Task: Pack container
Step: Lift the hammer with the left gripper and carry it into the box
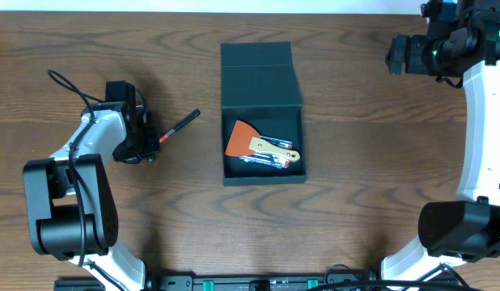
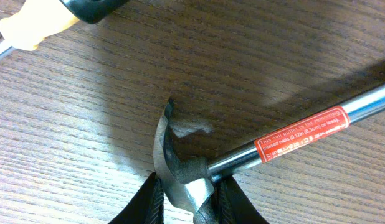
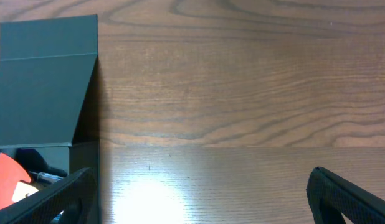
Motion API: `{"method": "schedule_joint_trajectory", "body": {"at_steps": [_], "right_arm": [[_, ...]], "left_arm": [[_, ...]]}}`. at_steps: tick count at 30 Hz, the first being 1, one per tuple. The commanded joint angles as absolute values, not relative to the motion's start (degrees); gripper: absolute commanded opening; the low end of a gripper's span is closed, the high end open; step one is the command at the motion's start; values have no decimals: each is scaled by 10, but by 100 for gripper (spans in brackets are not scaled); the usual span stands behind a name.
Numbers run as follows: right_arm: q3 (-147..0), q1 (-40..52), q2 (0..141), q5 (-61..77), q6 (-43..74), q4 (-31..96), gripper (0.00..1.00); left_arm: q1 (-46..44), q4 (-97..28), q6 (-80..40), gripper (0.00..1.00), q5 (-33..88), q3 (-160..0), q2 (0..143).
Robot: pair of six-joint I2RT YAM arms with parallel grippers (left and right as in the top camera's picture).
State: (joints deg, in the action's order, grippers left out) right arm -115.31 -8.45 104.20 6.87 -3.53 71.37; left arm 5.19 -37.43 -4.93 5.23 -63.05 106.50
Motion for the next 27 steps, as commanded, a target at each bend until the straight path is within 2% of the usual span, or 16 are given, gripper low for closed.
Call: {"method": "schedule_joint_trajectory", "body": {"at_steps": [1, 27], "right_arm": [[-1149, -86, 1044, 73, -39, 716, 99], [-1149, -86, 1044, 73, -39, 716, 99]], "left_arm": [[58, -370, -64, 6, -11, -624, 1090], [58, -378, -87, 6, 8, -627, 1087]]}}
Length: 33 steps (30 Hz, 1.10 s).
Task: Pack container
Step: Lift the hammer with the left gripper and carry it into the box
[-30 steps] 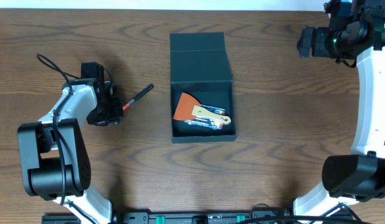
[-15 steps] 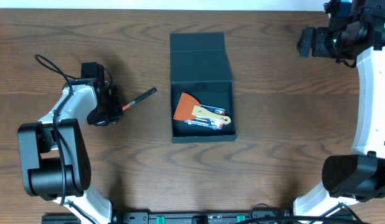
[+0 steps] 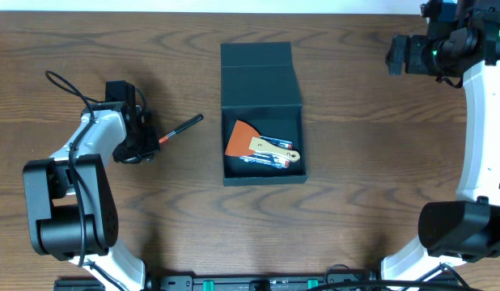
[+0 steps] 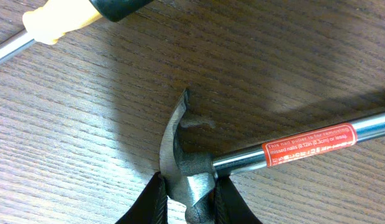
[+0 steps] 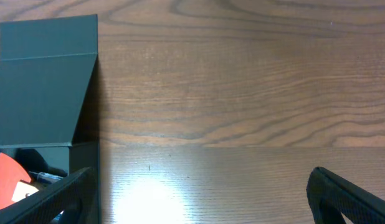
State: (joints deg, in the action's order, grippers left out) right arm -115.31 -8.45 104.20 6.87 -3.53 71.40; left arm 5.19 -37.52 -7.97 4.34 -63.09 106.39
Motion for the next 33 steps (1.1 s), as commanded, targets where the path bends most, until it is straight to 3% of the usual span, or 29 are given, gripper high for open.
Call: {"method": "schedule_joint_trajectory", "body": {"at_steps": [1, 19, 25, 33], "right_arm": [[-1149, -86, 1044, 73, -39, 716, 99], [-1149, -86, 1044, 60, -39, 714, 99], [-1149, -86, 1044, 60, -39, 714, 99], [-1149, -86, 1044, 60, -39, 714, 99]], "left_arm": [[58, -385, -87, 6, 8, -630, 1085], [22, -483, -87, 6, 37, -664, 858], [-60, -495, -91, 6, 41, -686, 793], [-219, -495, -76, 6, 38, -758, 821]]}}
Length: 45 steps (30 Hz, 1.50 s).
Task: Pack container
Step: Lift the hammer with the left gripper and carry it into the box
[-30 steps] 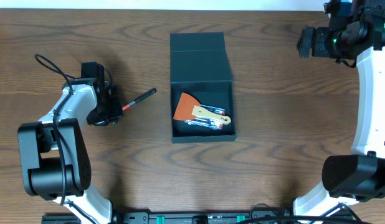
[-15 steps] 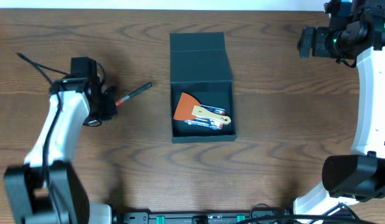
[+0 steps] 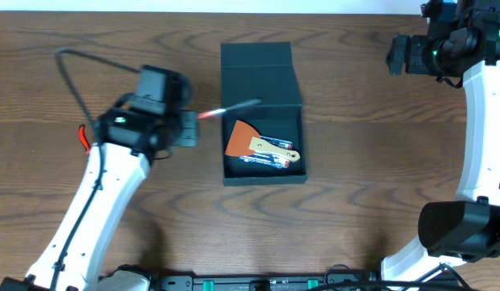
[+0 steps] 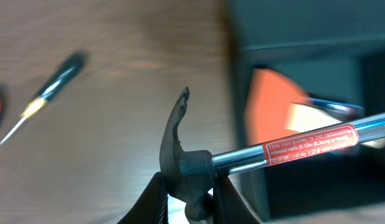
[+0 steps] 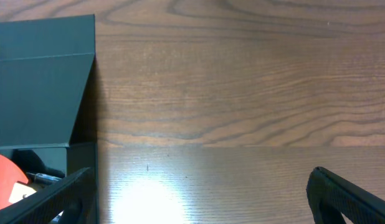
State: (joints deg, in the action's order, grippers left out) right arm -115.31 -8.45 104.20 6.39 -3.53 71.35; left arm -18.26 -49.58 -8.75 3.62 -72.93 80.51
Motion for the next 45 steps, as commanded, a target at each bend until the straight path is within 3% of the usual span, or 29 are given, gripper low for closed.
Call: {"method": "schedule_joint_trajectory", "body": {"at_steps": [1, 7, 18, 33, 34, 37, 40, 43, 45], "right_arm": [[-1149, -86, 1044, 60, -39, 714, 99], [-1149, -86, 1044, 60, -39, 716, 99], [-1149, -86, 1044, 60, -39, 723, 99], [-1149, -86, 1044, 60, -39, 732, 99], [-1149, -86, 1044, 60, -39, 733, 99], [-1149, -86, 1044, 60, -40, 733, 99], [-1149, -86, 1044, 60, -49, 736, 99], [-1149, -86, 1044, 58, -50, 736, 99], [-1149, -86, 1044, 58, -50, 736, 99]], "left_arm": [[-234, -490, -63, 5, 38, -763, 829], [-281, -455, -45, 6, 38, -776, 900], [-283, -423, -36, 6, 36, -776, 1028], [-283, -411, -37, 7, 34, -776, 1063], [-283, -412, -37, 10, 34, -776, 1063], [-284, -413, -37, 56, 34, -776, 1063], [-284, -413, -37, 62, 34, -776, 1063], [-284, -413, -37, 77, 34, -776, 1063], [-284, -413, -37, 77, 34, -776, 1063]]}}
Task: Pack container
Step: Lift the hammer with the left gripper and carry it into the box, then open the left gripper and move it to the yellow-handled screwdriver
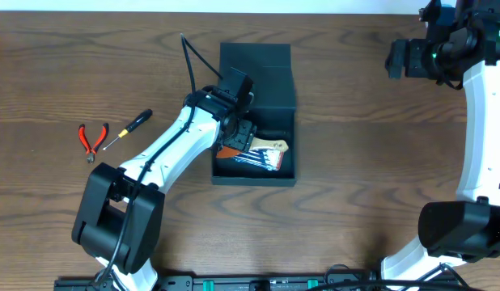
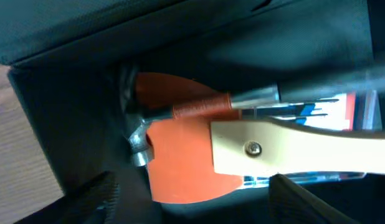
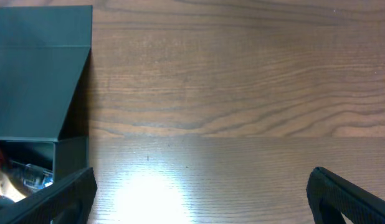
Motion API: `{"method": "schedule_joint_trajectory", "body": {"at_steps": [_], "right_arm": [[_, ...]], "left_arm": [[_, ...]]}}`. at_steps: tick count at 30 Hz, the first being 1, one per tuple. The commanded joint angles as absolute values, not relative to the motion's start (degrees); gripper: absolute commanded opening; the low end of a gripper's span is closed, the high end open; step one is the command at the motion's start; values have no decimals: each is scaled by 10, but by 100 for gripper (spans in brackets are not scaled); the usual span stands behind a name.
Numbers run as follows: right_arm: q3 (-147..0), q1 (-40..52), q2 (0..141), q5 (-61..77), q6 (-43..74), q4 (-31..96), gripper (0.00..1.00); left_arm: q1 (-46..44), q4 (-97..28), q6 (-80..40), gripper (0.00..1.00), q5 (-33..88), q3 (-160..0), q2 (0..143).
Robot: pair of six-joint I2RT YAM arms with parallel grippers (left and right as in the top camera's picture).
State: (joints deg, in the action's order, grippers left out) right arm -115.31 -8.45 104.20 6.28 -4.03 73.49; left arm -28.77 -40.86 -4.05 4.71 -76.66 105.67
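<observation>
The dark green box (image 1: pixel 254 177) stands open at the table's middle, its lid (image 1: pixel 256 74) tipped back. Inside lie an orange scraper (image 2: pixel 186 158) with a cream handle, blue-packed items and the hammer (image 2: pixel 202 107), whose steel head rests by the box's left wall and whose shaft with a red label runs right. My left gripper (image 2: pixel 192 211) hangs open just over the hammer and scraper, inside the box (image 1: pixel 240 132). My right gripper (image 3: pixel 202 199) is open over bare table at the far right (image 1: pixel 405 56).
Red-handled pliers (image 1: pixel 91 137) and a black-handled screwdriver (image 1: pixel 129 129) lie on the wood at the left. The left arm stretches from the lower left across to the box. The box's lid (image 3: pixel 37 68) shows at the left of the right wrist view.
My left gripper held the hammer over the box's left edge; now it is open inside the box and the hammer lies there. The box has shifted slightly left.
First my left gripper was shut on the hammer's head on the table at the left, beside the screwdriver. It stayed so a moment later. Then it held the hammer over the box's left edge. Now the hammer lies in the box, released. The right arm stayed put.
</observation>
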Motion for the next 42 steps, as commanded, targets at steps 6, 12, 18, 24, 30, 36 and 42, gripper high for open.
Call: {"method": "schedule_joint_trajectory", "body": {"at_steps": [6, 12, 18, 24, 30, 36, 42], "right_arm": [[-1149, -86, 1044, 58, -53, 735, 99], [-1149, -86, 1044, 58, -55, 735, 99], [-1149, -86, 1044, 58, -55, 735, 99], [-1149, -86, 1044, 58, -54, 730, 99], [-1149, -86, 1044, 58, -54, 729, 99], [-1149, -86, 1044, 58, -54, 729, 99], [-1149, -86, 1044, 58, -54, 729, 99]], "left_arm": [[-284, -417, -37, 77, 34, -776, 1063], [-284, -429, -37, 77, 34, -776, 1042], [-283, -491, -47, 90, -29, -797, 956], [-240, -539, -90, 98, -135, -802, 826], [-98, -546, -272, 99, -125, -802, 784], [-10, -508, -513, 99, -124, -801, 842], [-4, -422, -451, 99, -77, -801, 940]]}}
